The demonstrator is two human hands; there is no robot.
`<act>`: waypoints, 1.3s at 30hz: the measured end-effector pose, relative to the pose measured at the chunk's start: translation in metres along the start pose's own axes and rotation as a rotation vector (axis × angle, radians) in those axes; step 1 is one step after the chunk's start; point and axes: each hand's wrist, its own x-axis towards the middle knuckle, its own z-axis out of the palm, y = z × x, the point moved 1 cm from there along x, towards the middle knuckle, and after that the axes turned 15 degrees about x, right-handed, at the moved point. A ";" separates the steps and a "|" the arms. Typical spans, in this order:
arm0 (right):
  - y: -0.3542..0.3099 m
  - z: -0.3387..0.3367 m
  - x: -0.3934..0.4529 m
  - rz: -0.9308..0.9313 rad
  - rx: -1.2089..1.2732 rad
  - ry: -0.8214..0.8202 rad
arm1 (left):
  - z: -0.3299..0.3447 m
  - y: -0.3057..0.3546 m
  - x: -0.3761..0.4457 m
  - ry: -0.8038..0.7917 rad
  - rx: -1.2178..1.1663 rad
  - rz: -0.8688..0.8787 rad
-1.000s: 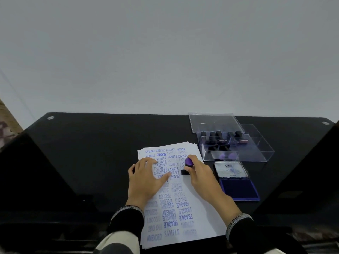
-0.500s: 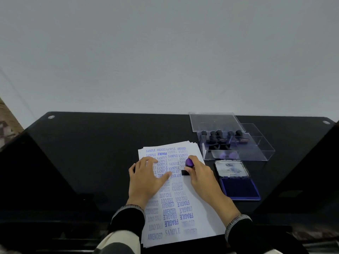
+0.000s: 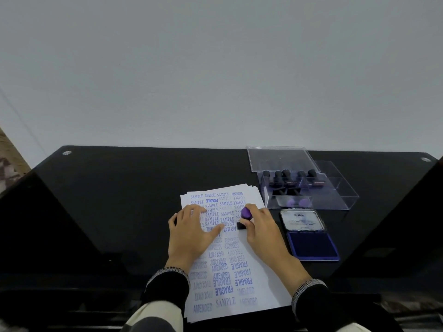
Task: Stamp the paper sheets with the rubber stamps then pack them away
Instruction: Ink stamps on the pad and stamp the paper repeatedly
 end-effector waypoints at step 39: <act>0.003 0.004 0.010 0.025 -0.062 -0.048 | 0.002 -0.001 0.000 0.004 -0.010 0.009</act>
